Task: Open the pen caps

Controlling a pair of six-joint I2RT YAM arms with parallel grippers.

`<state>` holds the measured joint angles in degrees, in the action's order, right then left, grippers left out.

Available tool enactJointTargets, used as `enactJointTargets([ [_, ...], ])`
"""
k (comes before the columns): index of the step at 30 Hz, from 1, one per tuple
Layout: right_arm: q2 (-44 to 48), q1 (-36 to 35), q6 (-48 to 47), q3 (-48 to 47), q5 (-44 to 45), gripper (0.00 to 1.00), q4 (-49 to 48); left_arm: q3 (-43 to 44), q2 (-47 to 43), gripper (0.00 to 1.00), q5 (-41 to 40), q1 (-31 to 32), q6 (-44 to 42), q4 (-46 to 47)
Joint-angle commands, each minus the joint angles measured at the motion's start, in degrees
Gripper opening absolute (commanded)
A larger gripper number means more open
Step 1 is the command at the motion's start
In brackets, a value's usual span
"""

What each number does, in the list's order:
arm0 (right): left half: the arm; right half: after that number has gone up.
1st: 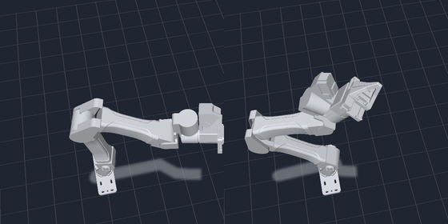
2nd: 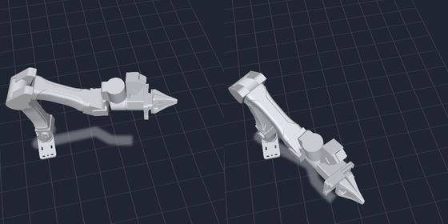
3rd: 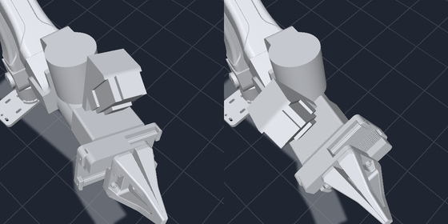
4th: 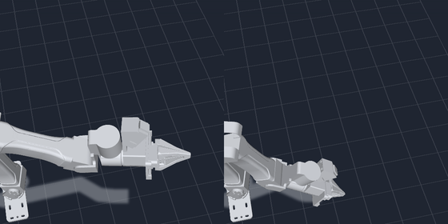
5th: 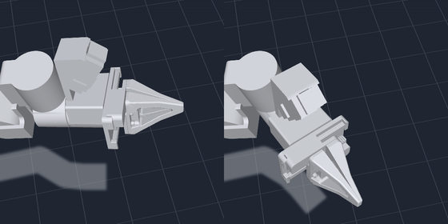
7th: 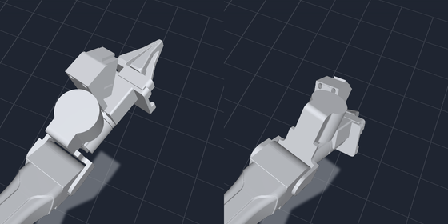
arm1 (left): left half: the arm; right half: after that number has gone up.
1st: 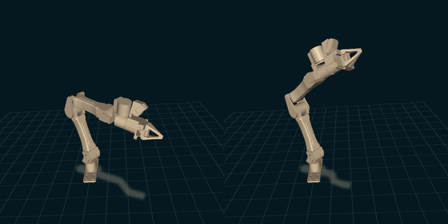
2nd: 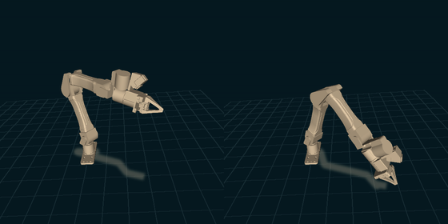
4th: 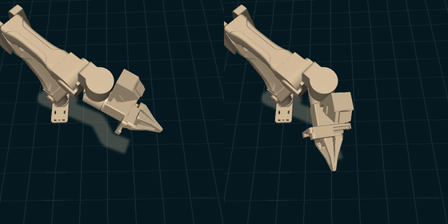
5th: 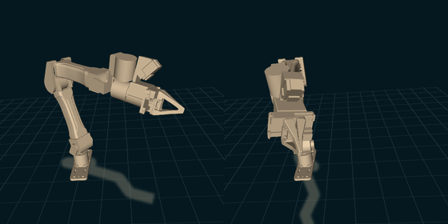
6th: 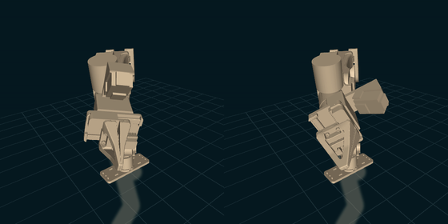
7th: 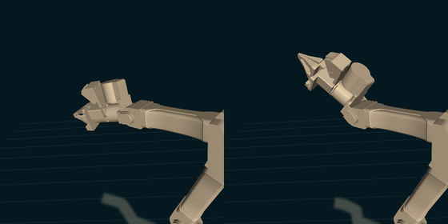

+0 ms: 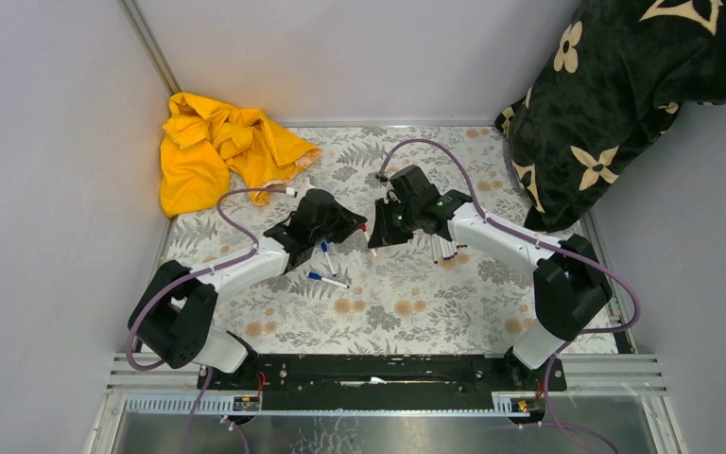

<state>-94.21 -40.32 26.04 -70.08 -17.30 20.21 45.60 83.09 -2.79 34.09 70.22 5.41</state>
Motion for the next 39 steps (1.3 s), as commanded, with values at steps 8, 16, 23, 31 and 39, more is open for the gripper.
enactJointTargets([
  [8, 2.54, 1.06, 0.43, -0.29, -0.65, 0.19, -2.2, 2.07, -0.07, 0.0, -1.96, 1.14, 2.29, -2.53],
  [16, -0.51, 1.07, -0.69, -4.22, 0.61, 0.28, -0.66, 9.23, 2.57, 0.0, -3.58, 2.68, 1.55, -10.75],
  [23, -3.32, 1.09, -1.2, -6.5, 2.36, 0.21, 0.2, 11.04, 3.46, 0.0, -3.89, 2.92, 1.64, -12.99],
  [31, -5.04, 1.12, -0.57, -4.41, 5.15, 0.0, -1.0, 14.98, 6.2, 0.0, -14.28, 2.99, 5.65, -21.0],
  [39, -0.33, 1.05, 1.47, 8.45, 3.29, 0.0, -9.54, 15.42, 11.13, 0.0, -18.15, -2.33, 12.96, -19.79],
])
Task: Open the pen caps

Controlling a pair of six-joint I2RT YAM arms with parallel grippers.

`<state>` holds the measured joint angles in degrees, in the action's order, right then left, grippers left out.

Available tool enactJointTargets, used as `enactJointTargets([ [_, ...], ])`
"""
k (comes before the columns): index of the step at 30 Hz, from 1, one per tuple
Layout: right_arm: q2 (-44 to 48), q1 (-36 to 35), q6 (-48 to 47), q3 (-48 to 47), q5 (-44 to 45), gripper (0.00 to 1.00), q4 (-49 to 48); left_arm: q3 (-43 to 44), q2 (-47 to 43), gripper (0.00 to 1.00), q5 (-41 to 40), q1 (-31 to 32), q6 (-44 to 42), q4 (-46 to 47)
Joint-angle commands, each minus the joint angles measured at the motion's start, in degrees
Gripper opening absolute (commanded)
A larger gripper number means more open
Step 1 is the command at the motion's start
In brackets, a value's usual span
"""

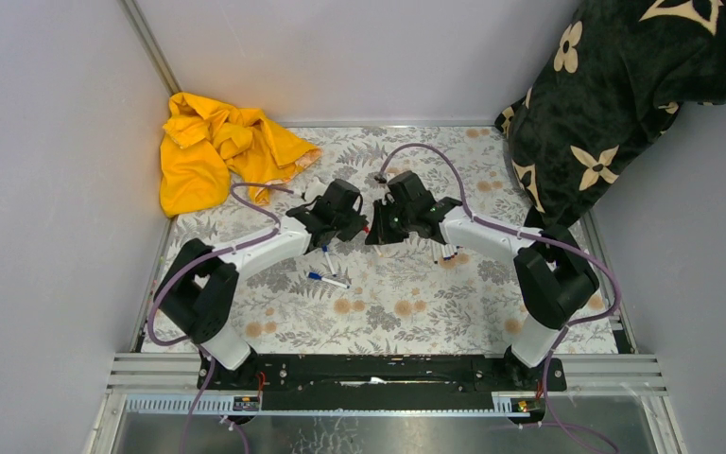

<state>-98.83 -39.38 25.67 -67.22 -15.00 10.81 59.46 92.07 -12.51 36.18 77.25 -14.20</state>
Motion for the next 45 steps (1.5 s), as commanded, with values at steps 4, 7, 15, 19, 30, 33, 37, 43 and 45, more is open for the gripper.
enactJointTargets([
  [4, 7.47, 0.14, 1.89, 10.65, 0.42, 0.0, -2.95, -0.98, 2.19, 0.0, -7.9, -7.57, 7.74, 3.35],
  [7, 9.61, 0.13, 2.45, 14.46, 0.39, 0.0, -5.48, -3.11, 2.02, 0.0, -7.8, -8.87, 9.2, 5.5],
  [15, 12.24, 0.18, 2.89, 21.77, -0.32, 0.0, -9.94, -5.82, 2.42, 0.0, -7.06, -9.74, 11.68, 10.54],
  [19, 13.26, 0.34, 0.96, 20.07, 3.03, 0.0, -7.28, -4.42, 2.29, 0.0, -6.94, -9.78, 8.29, 8.91],
  [30, 4.74, 2.54, -4.31, 10.52, 22.48, 0.0, -0.82, -2.66, -3.22, 0.05, -19.31, -9.14, -13.1, -8.58],
  [33, 1.49, 2.72, -5.06, 8.67, 25.36, 0.0, -0.08, -3.13, -2.93, 0.08, -21.45, -8.96, -13.83, -11.18],
  [37, -0.53, 2.71, -5.24, 8.39, 29.73, 0.0, 0.05, -4.31, -2.26, 0.11, -23.31, -8.32, -14.03, -12.64],
  [43, -1.58, 2.97, -6.05, 9.3, 34.49, 0.02, 0.41, -4.66, 0.12, 0.17, -24.83, -6.96, -14.38, -13.11],
  [45, -1.86, 3.08, -6.03, 9.87, 34.33, 0.05, 0.17, -4.32, 1.05, 0.2, -24.97, -6.52, -14.45, -13.39],
])
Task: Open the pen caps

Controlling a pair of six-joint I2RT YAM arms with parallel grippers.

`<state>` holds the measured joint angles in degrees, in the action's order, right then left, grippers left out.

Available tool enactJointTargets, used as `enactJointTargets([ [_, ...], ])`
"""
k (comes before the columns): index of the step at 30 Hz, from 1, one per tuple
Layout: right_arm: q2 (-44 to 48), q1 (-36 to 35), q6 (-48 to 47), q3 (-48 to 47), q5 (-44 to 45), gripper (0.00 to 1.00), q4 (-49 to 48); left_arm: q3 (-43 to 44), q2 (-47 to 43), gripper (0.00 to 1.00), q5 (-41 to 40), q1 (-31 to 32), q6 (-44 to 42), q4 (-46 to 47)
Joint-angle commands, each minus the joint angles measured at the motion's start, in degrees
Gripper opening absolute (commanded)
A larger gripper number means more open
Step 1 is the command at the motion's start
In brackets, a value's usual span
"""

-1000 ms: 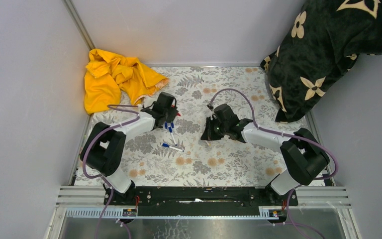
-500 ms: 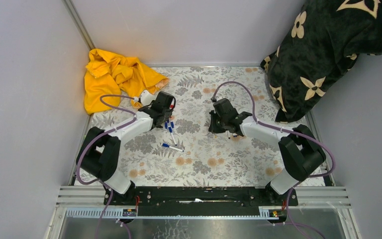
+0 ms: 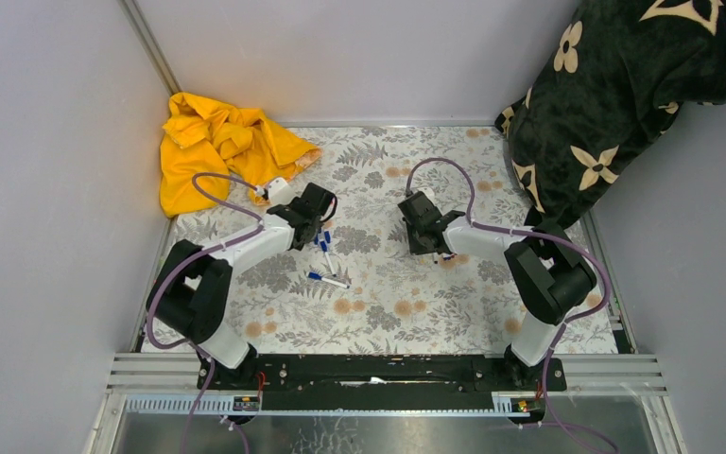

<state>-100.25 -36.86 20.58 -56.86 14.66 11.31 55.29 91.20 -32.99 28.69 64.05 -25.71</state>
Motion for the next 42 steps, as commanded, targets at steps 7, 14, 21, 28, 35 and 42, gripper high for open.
enactJointTargets([
  [7, -0.57, 0.62, -1.4, 0.23, 4.35, 0.23, -0.16, -0.1, 3.78, 0.37, -4.71, 1.71, -0.45, -2.39],
  [14, 1.12, 0.57, -3.39, -1.28, 3.75, 0.35, 0.33, 0.63, 3.13, 0.41, -4.9, 1.89, 0.0, -3.0],
  [21, 4.92, 0.36, -7.54, -5.72, -0.06, 0.43, 0.83, 4.3, -2.67, 0.45, -4.38, 1.9, 0.37, -6.31],
  [28, 2.95, -4.02, -8.99, -12.5, -7.25, 0.45, 3.81, 1.77, -11.89, 0.64, -1.56, 1.9, 2.45, -9.0],
  [35, -4.8, -12.54, -8.23, -20.88, -9.09, 0.46, 6.16, -2.56, -24.15, 0.75, 0.21, 1.82, 4.86, -9.88],
  [42, -12.67, -16.84, -6.32, -29.53, -9.6, 0.47, 8.81, -2.59, -31.51, 0.77, 0.03, 1.73, 7.28, -12.85],
])
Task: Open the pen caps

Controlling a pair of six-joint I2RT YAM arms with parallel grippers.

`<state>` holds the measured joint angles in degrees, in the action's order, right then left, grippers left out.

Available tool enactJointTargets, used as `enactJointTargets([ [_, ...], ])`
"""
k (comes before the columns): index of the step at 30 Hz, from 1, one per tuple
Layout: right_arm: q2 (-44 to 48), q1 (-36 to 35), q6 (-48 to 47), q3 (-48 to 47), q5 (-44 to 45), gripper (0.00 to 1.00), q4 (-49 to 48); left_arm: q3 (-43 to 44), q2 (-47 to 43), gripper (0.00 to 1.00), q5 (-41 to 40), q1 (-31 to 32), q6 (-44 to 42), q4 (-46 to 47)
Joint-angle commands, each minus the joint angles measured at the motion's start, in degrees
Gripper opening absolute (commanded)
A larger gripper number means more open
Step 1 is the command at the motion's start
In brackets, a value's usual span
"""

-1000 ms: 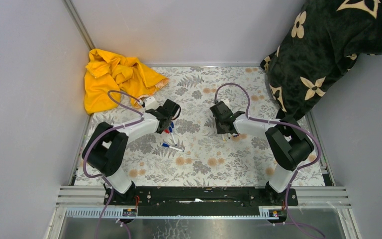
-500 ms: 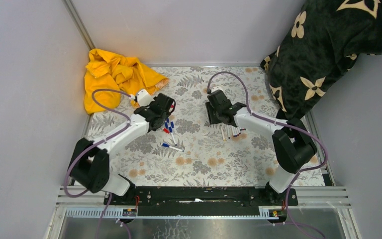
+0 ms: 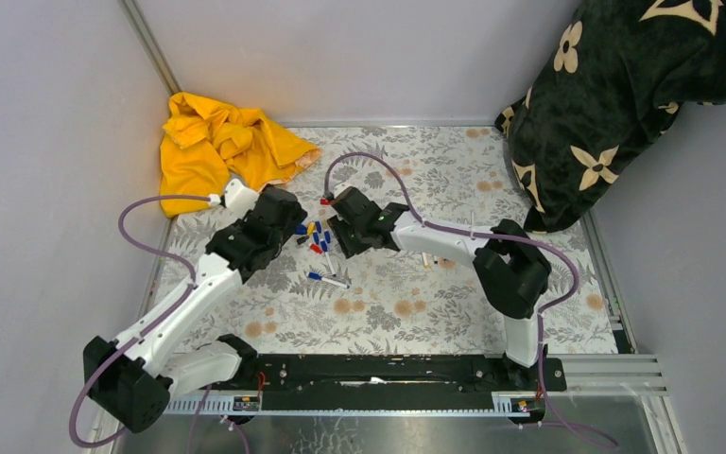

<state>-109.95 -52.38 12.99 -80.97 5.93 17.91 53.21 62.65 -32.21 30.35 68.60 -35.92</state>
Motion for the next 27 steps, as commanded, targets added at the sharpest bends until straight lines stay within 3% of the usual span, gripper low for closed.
enactJointTargets([
  [1, -4.04, -1.91, 1.38, -6.62, -0.8, 0.47, 2.81, -0.68, -3.93, 0.77, -0.63, 0.06, 3.34, -2.9],
  [17, -16.21, -6.23, 3.33, -19.0, 2.55, 0.47, 9.4, -1.7, -12.52, 0.78, -1.14, 0.07, 6.53, -3.79],
  [27, -18.09, -6.33, 4.52, -17.34, 4.24, 0.41, 9.88, -2.58, -13.98, 0.79, -2.07, 0.04, 7.16, -3.81],
])
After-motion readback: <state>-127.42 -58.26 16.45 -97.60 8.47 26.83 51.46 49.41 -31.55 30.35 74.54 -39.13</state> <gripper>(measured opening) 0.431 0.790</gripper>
